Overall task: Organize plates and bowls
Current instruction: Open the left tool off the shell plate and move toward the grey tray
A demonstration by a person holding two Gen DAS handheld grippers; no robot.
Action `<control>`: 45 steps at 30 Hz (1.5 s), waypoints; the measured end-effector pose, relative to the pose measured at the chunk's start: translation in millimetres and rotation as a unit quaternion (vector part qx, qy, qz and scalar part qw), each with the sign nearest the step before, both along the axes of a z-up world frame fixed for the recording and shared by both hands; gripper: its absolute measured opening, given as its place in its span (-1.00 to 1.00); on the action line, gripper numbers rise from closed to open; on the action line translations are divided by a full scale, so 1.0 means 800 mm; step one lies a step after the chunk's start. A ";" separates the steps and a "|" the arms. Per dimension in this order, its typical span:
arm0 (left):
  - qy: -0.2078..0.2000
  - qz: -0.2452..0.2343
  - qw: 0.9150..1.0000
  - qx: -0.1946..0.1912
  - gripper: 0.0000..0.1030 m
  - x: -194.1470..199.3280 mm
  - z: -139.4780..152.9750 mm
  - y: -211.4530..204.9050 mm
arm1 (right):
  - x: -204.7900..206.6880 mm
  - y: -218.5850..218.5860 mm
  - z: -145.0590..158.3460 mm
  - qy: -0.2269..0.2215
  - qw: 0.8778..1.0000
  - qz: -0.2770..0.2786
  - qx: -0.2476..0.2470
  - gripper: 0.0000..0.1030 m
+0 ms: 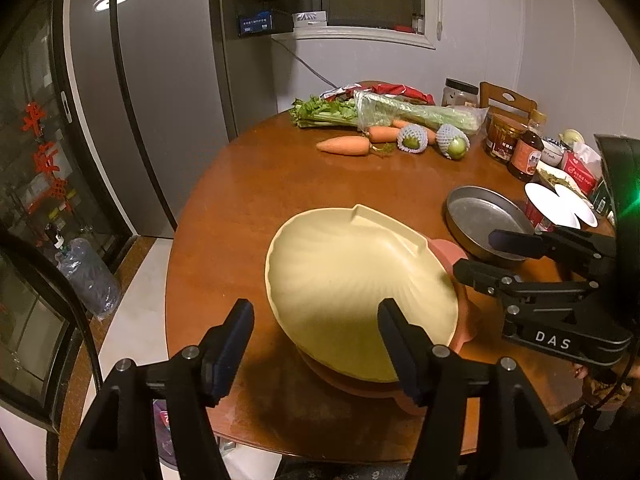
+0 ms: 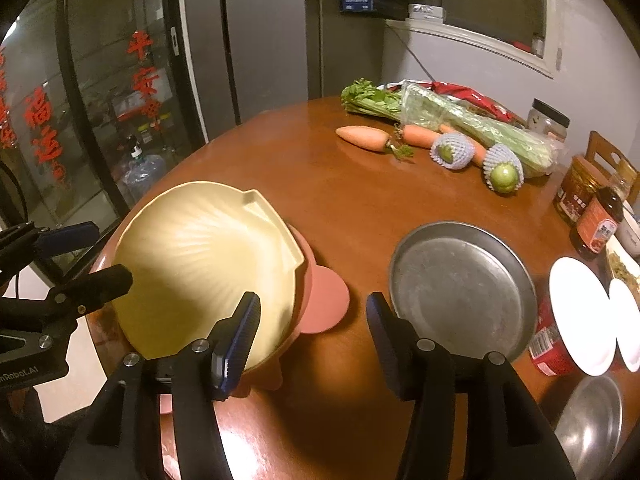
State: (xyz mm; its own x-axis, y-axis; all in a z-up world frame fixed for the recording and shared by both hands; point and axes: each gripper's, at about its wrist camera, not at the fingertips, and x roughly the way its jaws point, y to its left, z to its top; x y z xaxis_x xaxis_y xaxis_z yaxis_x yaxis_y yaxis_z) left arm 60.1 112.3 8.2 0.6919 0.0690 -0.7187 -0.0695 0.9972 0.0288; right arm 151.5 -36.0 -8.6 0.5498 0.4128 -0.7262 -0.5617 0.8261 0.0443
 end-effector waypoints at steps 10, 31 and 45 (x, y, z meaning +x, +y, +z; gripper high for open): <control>-0.016 -0.021 1.000 0.010 0.28 -0.001 0.016 -0.028 | -0.017 -0.031 0.020 -0.020 0.999 -0.033 0.013 0.15; -0.022 -0.084 0.996 0.033 0.28 0.047 0.029 -0.115 | -0.026 -0.118 0.037 -0.021 0.991 -0.130 0.039 0.25; 0.007 -0.096 0.995 0.025 0.28 0.120 0.021 -0.137 | 0.010 -0.152 0.019 0.020 0.978 -0.202 0.043 0.25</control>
